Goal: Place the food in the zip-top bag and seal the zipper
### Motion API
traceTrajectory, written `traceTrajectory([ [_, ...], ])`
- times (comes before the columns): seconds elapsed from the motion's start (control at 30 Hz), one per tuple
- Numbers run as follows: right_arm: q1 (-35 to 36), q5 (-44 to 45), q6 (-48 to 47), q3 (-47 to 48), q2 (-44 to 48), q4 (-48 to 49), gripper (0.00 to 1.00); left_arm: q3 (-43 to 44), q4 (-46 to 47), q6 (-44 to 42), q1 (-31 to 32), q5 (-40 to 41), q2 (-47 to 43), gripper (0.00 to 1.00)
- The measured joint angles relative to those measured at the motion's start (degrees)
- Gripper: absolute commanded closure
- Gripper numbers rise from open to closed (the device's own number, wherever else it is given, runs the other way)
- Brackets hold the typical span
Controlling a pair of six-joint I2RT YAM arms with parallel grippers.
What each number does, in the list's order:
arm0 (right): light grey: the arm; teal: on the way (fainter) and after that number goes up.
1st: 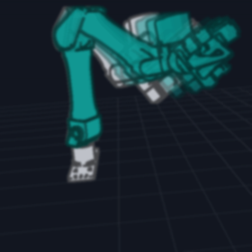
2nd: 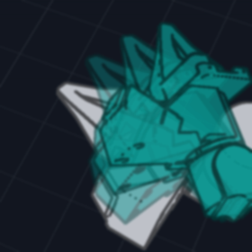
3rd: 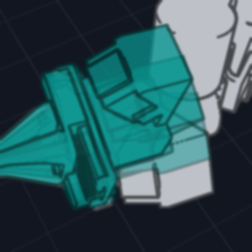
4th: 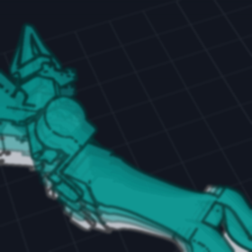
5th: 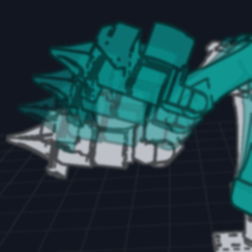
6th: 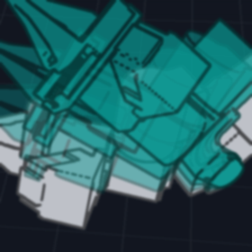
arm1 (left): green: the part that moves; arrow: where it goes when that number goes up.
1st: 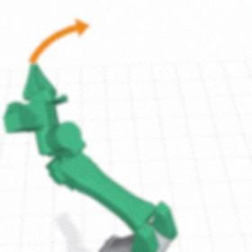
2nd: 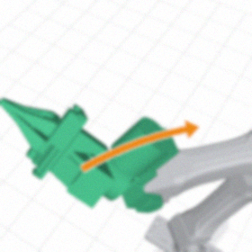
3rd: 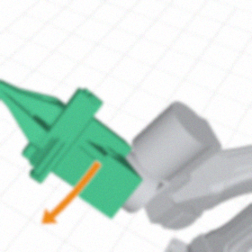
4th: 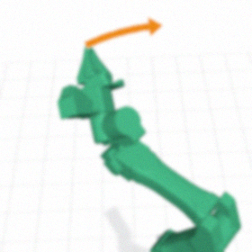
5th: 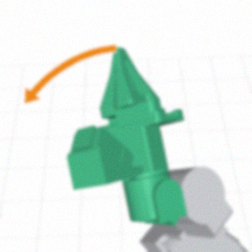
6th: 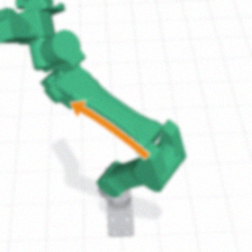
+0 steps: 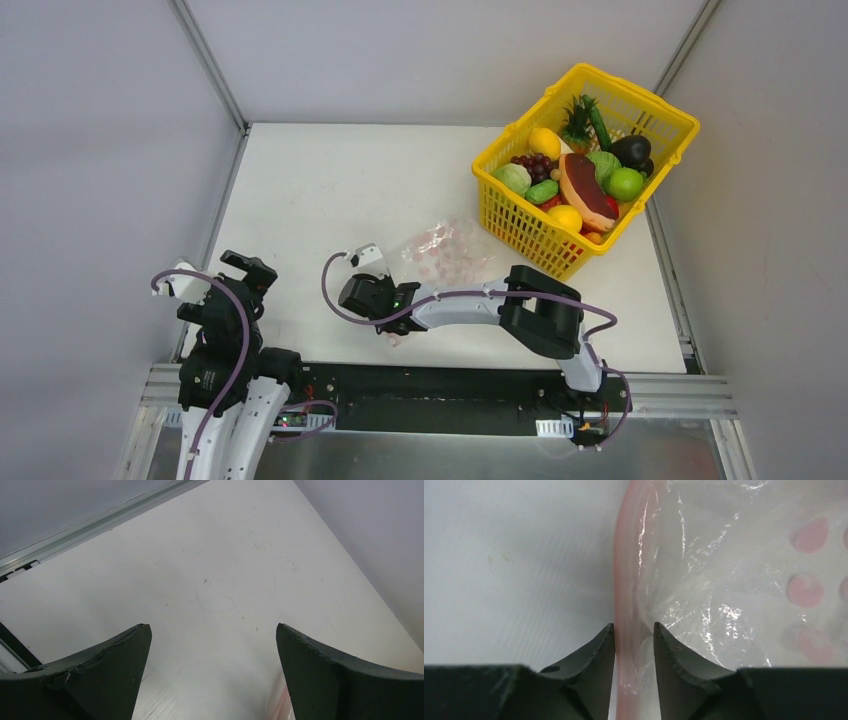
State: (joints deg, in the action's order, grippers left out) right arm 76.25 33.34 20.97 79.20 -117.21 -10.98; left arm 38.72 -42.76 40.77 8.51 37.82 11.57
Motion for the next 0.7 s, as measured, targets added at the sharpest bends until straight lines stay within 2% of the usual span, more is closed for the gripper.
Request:
traceTrajectory([
  [0.1,0.0,1.0,0.8,0.0,0.0,0.1,0.88,0.0,-0.2,0.0,0.0,0.0,0.0,0.0],
  [0.27,0.0,1.4,1.4,-0.6,0.4,1.1,0.97,0.0,-0.5,0.0,0.0,-0.1,0.0,0.0],
  [0.37,-0.2,0.5,1.4,-3.0,2.7,2.3,0.98,0.0,-0.4,-0.5,0.0,-1.4,0.2,0.0],
  [0.53,-2.0,-6.1,2.2,-10.3,13.8,6.5,0.96,-0.1,1.3,-3.0,0.0,-7.5,2.9,0.0],
  [0.7,-9.7,-16.9,7.3,-19.8,29.0,16.7,0.95,-1.7,6.1,-6.1,0.0,-23.9,7.1,0.05],
])
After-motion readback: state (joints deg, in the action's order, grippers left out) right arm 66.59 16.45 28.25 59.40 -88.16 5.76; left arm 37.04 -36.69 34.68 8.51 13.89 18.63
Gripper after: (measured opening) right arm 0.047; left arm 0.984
